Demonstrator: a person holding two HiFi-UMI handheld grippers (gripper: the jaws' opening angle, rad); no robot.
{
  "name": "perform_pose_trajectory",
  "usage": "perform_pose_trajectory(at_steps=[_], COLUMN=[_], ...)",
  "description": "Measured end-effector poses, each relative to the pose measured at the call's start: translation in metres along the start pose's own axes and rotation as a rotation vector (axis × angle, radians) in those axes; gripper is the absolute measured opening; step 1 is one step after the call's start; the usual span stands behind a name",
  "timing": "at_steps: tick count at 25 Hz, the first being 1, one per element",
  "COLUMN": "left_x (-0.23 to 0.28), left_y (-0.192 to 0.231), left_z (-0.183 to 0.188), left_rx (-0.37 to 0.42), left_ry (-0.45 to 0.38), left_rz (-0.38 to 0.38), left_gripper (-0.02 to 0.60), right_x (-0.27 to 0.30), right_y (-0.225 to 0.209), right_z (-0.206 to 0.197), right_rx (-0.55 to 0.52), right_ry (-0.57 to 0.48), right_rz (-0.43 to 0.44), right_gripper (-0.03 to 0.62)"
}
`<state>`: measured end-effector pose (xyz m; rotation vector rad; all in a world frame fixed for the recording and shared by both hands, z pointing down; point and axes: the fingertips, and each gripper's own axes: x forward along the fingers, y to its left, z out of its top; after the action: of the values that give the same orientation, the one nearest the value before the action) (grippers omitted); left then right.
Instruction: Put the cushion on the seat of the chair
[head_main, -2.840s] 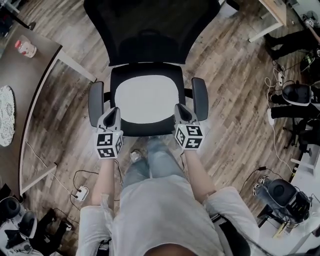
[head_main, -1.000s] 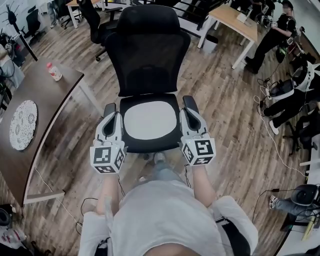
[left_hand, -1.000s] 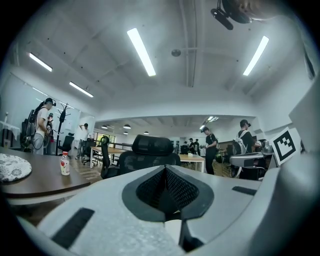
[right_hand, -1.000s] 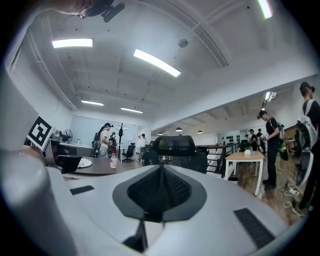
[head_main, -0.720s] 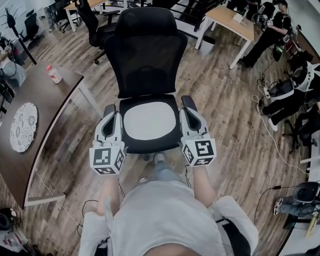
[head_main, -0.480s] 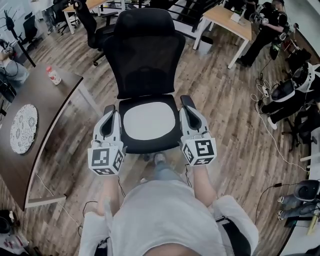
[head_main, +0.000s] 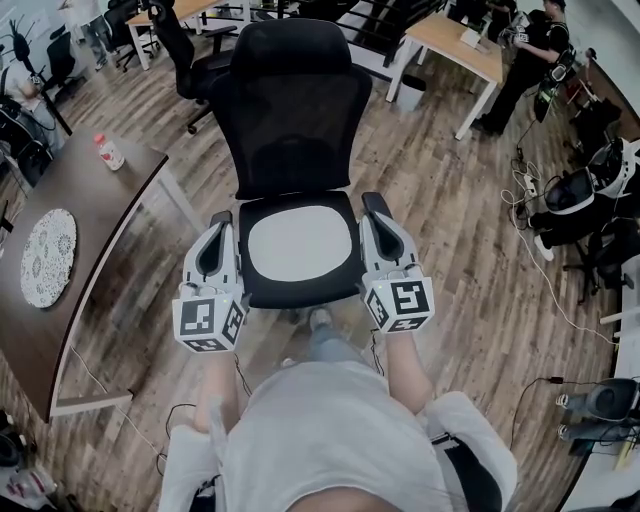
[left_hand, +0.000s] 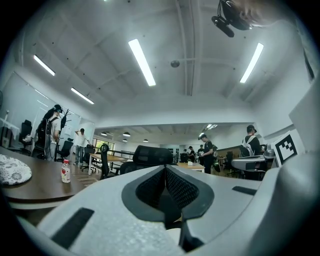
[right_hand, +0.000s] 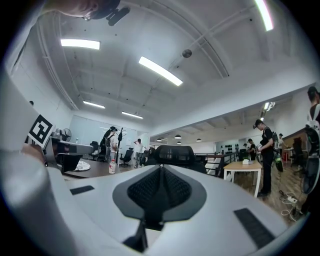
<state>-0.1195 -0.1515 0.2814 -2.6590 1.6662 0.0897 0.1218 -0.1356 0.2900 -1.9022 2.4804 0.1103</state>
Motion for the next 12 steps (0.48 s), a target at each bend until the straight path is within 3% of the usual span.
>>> perform_pose_trajectory(at_steps=[12], left_x=[-0.007], left_y=[0.011], left_z=[0.005], left_rx=[-0.005], left_ry=[-0.017], left_rz=[0.008], left_gripper=[0.012], right_x=[0.005], right_y=[0.012], right_z=[0.002], right_rx=[0.000], right_ry=[-0.005], right_rz=[0.011], right_gripper=[0.025])
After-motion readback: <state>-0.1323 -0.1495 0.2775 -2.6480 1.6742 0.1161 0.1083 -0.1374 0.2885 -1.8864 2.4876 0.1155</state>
